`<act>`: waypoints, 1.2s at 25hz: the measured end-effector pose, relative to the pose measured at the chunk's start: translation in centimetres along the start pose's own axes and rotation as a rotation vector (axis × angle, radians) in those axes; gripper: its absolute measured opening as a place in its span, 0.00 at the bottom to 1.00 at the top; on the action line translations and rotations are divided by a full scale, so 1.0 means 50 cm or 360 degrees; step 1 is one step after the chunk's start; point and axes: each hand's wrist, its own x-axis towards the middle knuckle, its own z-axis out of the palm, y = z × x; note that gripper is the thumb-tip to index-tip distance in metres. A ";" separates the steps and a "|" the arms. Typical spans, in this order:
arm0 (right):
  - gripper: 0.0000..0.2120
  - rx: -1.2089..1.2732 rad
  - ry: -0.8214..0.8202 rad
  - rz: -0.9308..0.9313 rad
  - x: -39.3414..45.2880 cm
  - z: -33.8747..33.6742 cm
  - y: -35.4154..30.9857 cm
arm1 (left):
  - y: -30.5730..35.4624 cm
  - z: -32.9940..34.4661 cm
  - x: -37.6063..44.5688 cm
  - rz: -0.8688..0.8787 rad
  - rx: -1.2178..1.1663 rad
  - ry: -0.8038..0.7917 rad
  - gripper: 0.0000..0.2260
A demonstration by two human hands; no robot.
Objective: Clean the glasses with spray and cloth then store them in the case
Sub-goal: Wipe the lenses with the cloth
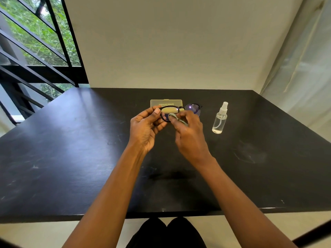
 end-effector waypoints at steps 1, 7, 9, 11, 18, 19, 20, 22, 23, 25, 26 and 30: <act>0.16 -0.0016 0.0018 0.0054 0.000 0.001 0.004 | 0.000 -0.001 0.000 -0.0004 0.0005 0.0000 0.06; 0.18 -0.0078 0.0050 0.0114 0.033 0.007 -0.002 | 0.000 0.001 0.001 -0.0005 0.0026 -0.0004 0.06; 0.20 -0.0097 0.0065 0.0016 0.031 0.015 -0.009 | 0.002 0.004 0.001 0.0004 0.0030 0.0001 0.06; 0.20 -0.0090 0.0089 -0.0085 0.023 0.021 -0.012 | 0.004 0.005 0.002 0.0017 0.0041 -0.0003 0.06; 0.22 -0.0229 0.0120 -0.0191 -0.013 0.018 0.017 | 0.011 -0.002 0.002 -0.0013 0.0000 0.0000 0.06; 0.22 -0.0253 0.0133 -0.0145 -0.012 0.020 0.022 | 0.011 -0.001 0.001 -0.0020 -0.0006 0.0000 0.06; 0.23 -0.0262 0.0142 -0.0099 -0.007 0.022 0.025 | 0.010 -0.001 0.001 -0.0025 -0.0009 0.0003 0.06; 0.23 -0.0242 0.0157 -0.0052 0.008 0.025 0.021 | 0.009 0.001 0.000 -0.0034 -0.0009 0.0016 0.06; 0.23 -0.0224 0.0169 -0.0052 0.015 0.026 0.015 | 0.008 0.001 -0.001 -0.0035 -0.0006 0.0021 0.06; 0.22 -0.0178 0.0193 -0.0081 0.025 0.027 -0.001 | 0.008 0.002 -0.003 -0.0031 -0.0001 0.0014 0.06; 0.22 -0.0159 0.0197 -0.0110 0.026 0.027 -0.009 | 0.008 0.002 -0.003 -0.0024 0.0002 0.0011 0.06; 0.20 -0.0137 0.0170 -0.0285 0.006 0.032 -0.016 | 0.012 -0.003 -0.003 0.0002 0.0016 0.0013 0.07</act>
